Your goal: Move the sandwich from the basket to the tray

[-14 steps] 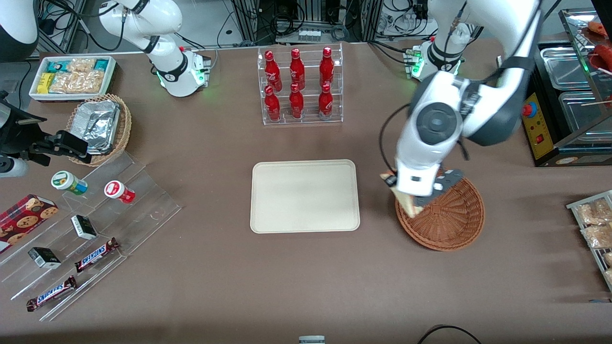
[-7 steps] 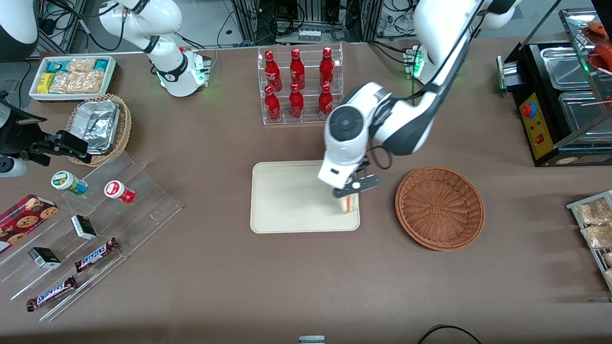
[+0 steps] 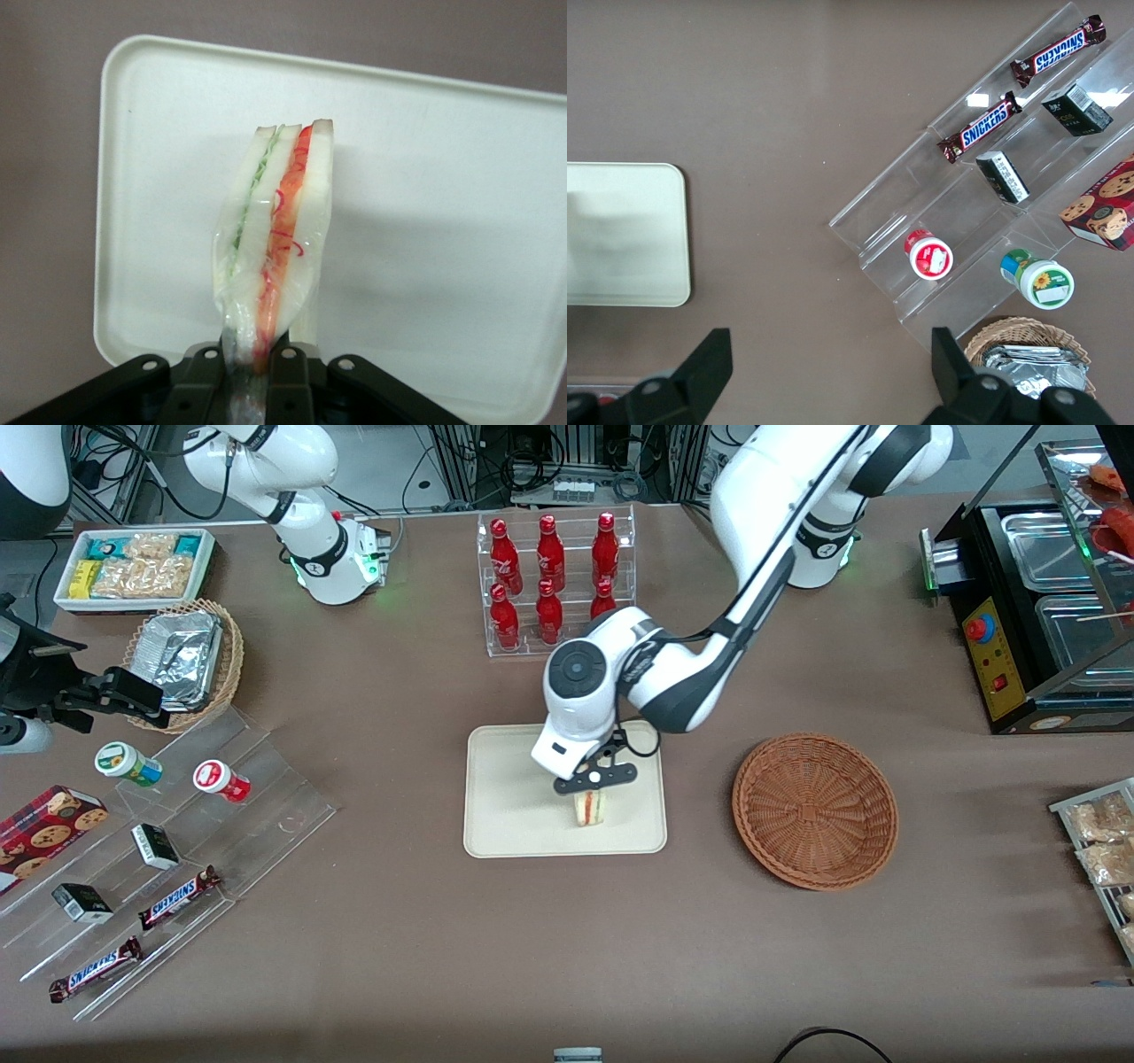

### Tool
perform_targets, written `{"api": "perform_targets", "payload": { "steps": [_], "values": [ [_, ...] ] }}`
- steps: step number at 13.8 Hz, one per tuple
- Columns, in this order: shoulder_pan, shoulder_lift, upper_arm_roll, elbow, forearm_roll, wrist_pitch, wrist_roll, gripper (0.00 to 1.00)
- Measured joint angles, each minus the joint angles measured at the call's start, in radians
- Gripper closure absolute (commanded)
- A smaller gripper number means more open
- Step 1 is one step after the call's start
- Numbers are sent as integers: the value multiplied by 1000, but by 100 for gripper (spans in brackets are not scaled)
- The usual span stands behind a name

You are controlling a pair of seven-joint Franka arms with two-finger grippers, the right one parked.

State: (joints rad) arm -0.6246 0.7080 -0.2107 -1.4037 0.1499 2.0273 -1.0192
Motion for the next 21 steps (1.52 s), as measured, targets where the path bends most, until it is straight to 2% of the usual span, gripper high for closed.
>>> {"api": "perform_targets", "payload": {
  "steps": [4,5,6,7,13,16,21],
  "values": [
    [-22,51,1,6,24,38,-4,100],
    [-24,58,1,7,25,44,-3,76],
    [-27,65,1,7,27,47,-3,27],
    [-29,69,1,7,34,51,-3,0],
    [-27,35,9,55,51,16,-49,0],
    [14,-65,17,70,51,-116,-125,0],
    [175,-287,20,69,14,-320,-126,0]
  ]
}}
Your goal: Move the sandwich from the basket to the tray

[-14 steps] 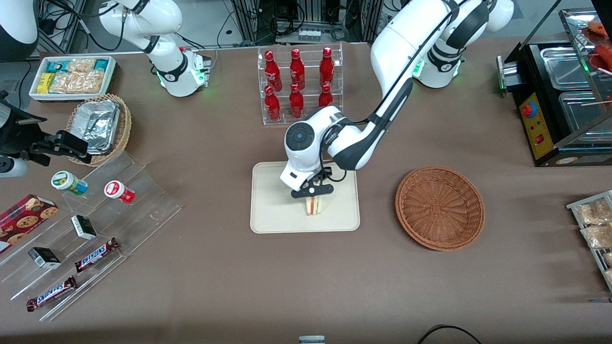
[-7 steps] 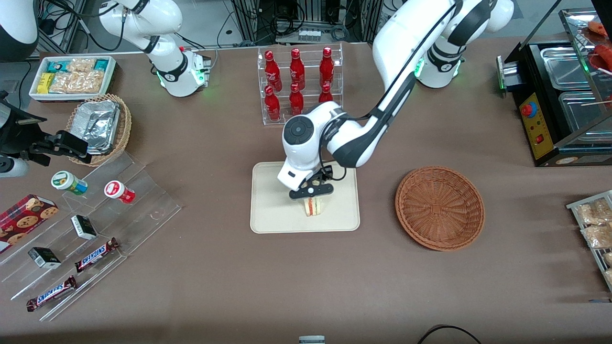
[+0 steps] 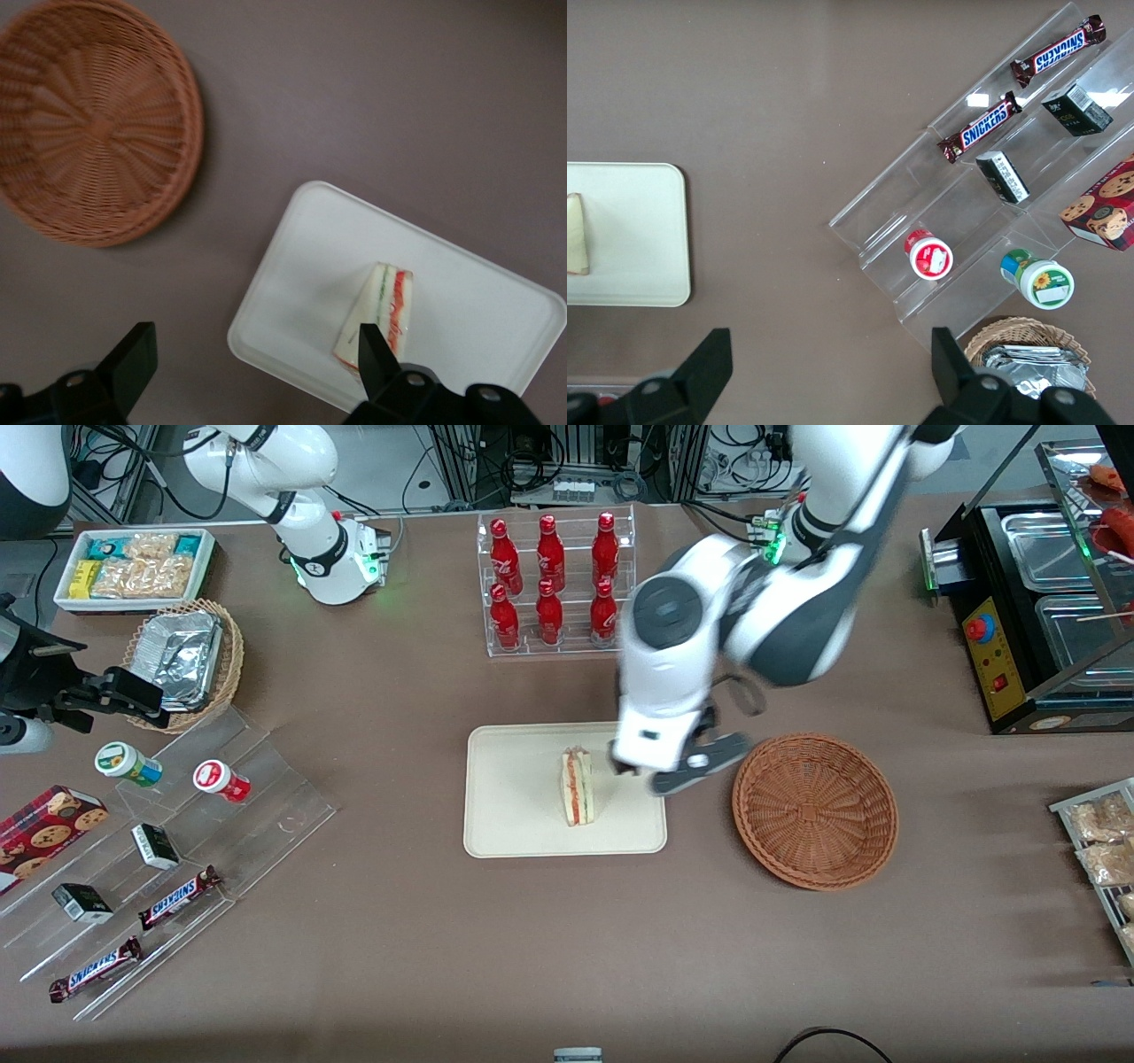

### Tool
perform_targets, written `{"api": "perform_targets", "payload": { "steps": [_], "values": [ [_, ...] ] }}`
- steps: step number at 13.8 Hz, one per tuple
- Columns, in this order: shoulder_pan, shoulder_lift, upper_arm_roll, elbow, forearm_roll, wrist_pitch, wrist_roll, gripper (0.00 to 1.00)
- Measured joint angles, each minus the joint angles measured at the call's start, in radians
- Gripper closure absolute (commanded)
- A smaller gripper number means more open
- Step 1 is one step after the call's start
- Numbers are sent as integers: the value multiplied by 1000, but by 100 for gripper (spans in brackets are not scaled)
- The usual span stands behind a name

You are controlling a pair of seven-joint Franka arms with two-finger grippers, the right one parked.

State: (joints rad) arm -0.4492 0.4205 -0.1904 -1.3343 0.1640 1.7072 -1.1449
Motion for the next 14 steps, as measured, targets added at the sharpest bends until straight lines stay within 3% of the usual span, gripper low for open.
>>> {"api": "perform_targets", "payload": {
  "steps": [4,9,14],
  "values": [
    [131,-90,3,-12,-18,-109,120,0],
    [398,-204,6,-13,-113,-275,536,0],
    [597,-290,7,-45,-175,-341,944,0]
  ]
}}
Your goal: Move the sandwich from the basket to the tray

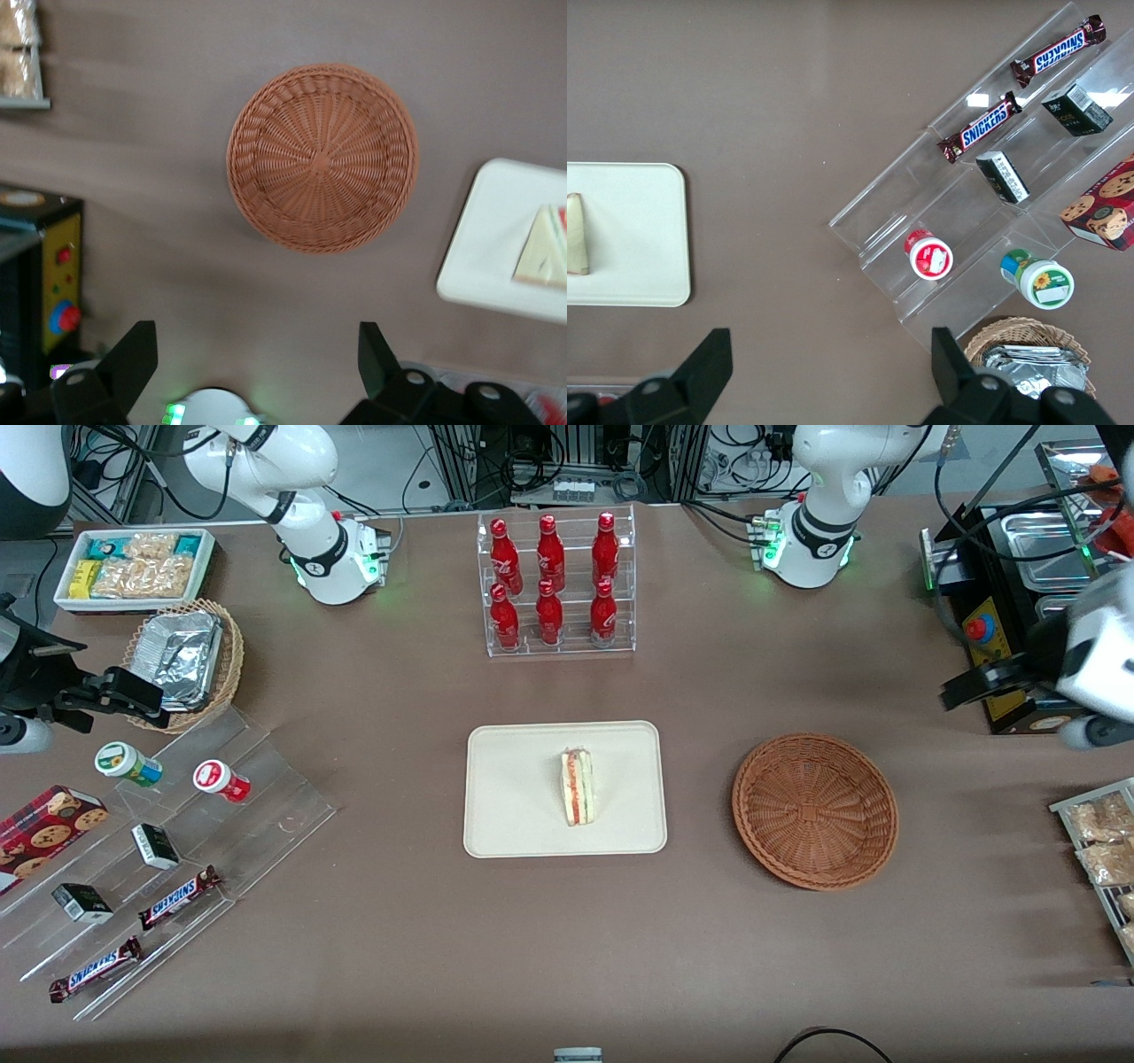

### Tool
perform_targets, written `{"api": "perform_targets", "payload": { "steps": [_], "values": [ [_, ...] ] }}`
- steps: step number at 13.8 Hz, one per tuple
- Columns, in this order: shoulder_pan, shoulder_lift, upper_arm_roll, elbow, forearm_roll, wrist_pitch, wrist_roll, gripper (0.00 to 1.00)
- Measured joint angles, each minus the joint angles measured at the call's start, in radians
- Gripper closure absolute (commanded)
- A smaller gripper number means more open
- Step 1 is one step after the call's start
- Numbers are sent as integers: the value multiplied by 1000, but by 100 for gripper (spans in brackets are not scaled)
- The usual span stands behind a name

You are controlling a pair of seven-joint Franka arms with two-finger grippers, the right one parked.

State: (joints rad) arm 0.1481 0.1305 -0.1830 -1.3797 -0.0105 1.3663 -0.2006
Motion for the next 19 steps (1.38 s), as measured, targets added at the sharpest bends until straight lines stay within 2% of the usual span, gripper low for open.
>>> {"api": "perform_targets", "payload": {
  "steps": [3,5,7,9,11,15,19],
  "values": [
    [115,-59,3,-73,-44,-5,197,0],
    [120,-83,12,-111,-44,-4,216,0],
    [65,-90,67,-122,-44,-4,216,0],
    [-54,-92,202,-122,-44,-4,216,0],
    [-118,-93,281,-122,-44,-4,214,0],
    [-149,-95,288,-122,-45,-4,182,0],
    [-150,-112,219,-122,-45,-5,177,0]
  ]
}}
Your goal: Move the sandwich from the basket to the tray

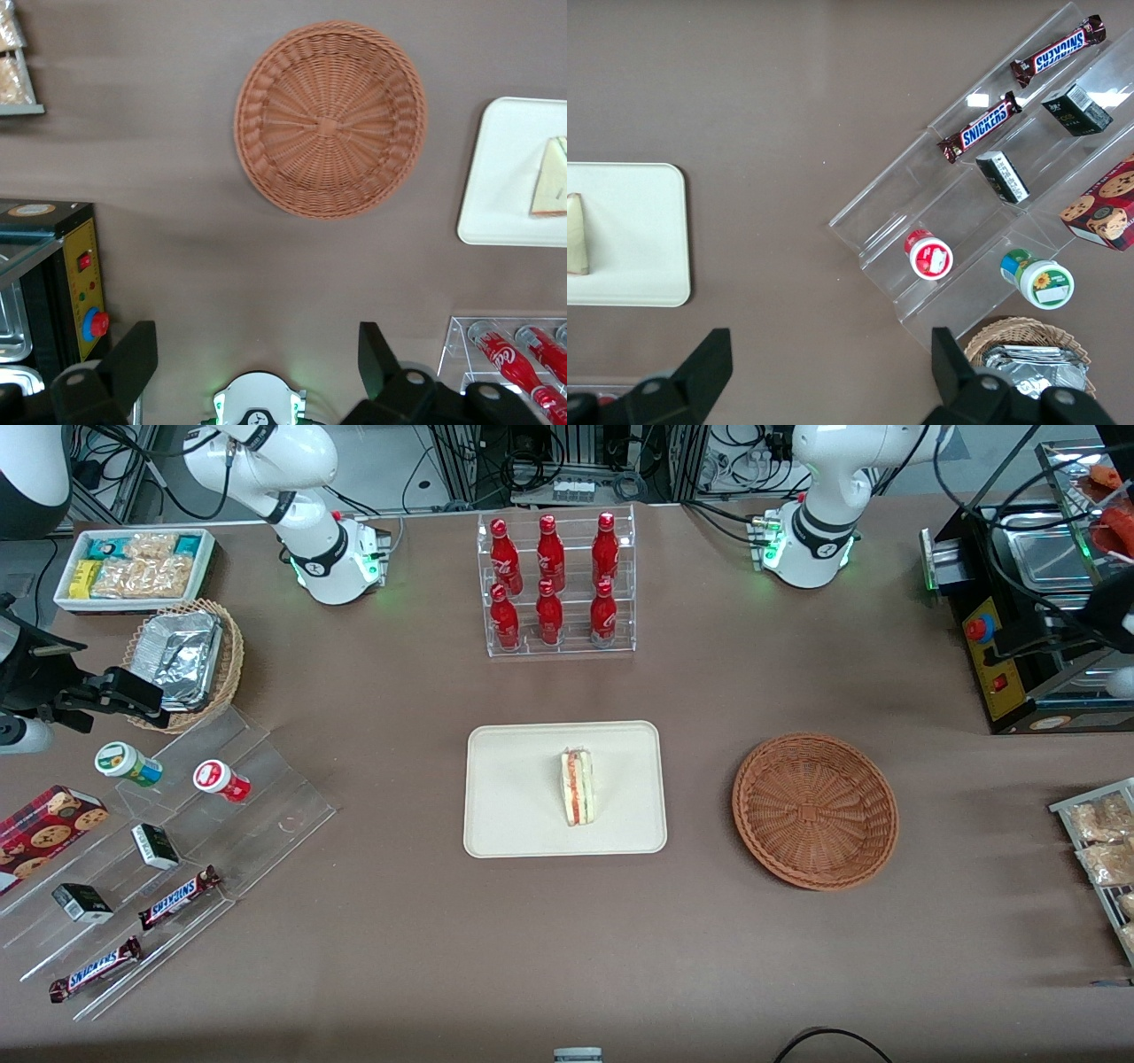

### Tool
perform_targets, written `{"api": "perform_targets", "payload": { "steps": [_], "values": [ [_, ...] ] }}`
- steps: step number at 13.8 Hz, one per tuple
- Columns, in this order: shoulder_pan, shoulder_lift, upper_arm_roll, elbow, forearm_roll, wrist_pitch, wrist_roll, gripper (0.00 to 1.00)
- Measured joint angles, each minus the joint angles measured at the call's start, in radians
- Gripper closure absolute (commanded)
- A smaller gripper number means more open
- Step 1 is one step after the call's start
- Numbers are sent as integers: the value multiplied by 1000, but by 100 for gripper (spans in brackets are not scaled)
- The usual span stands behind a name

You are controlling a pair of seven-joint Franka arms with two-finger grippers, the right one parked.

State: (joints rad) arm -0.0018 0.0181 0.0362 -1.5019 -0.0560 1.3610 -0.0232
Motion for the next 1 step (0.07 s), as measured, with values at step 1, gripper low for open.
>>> {"api": "perform_targets", "payload": {
  "steps": [1],
  "values": [
    [0,-4,-19,0,0,-1,-2,0]
  ]
}}
